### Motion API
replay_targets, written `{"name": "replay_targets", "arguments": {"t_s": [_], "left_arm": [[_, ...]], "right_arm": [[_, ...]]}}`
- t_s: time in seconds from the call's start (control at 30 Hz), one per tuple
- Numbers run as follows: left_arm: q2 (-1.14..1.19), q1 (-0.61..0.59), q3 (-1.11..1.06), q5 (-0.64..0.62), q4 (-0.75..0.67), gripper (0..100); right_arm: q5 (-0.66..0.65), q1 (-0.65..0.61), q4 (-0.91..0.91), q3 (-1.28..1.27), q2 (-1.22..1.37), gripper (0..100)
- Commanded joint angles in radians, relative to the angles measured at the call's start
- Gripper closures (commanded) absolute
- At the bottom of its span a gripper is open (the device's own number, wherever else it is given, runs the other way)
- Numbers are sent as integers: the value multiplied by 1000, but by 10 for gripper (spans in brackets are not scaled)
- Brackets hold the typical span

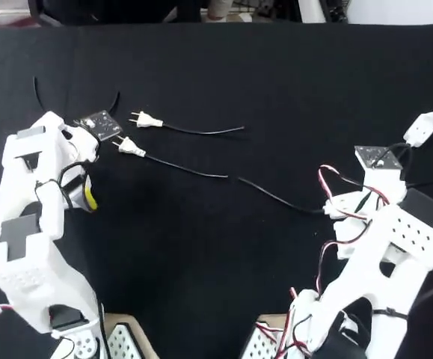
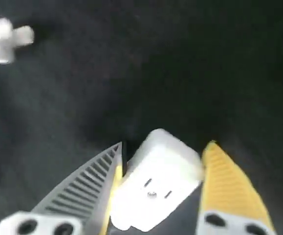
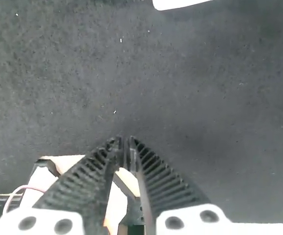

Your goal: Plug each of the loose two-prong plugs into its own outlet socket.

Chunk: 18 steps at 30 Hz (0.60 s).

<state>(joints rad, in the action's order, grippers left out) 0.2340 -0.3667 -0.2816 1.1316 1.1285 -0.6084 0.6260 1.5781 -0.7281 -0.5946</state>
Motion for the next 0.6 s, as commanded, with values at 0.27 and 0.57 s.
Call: {"name": "replay_targets", "arguments": {"t_s": [0.27, 0.57], "left_arm": [[-450, 200, -116, -226, 290, 934], [-554, 584, -392, -563, 18, 916]], "right_arm": [[-8, 3, -17, 7, -31, 982], [-3, -37, -32, 19, -31, 982]]}}
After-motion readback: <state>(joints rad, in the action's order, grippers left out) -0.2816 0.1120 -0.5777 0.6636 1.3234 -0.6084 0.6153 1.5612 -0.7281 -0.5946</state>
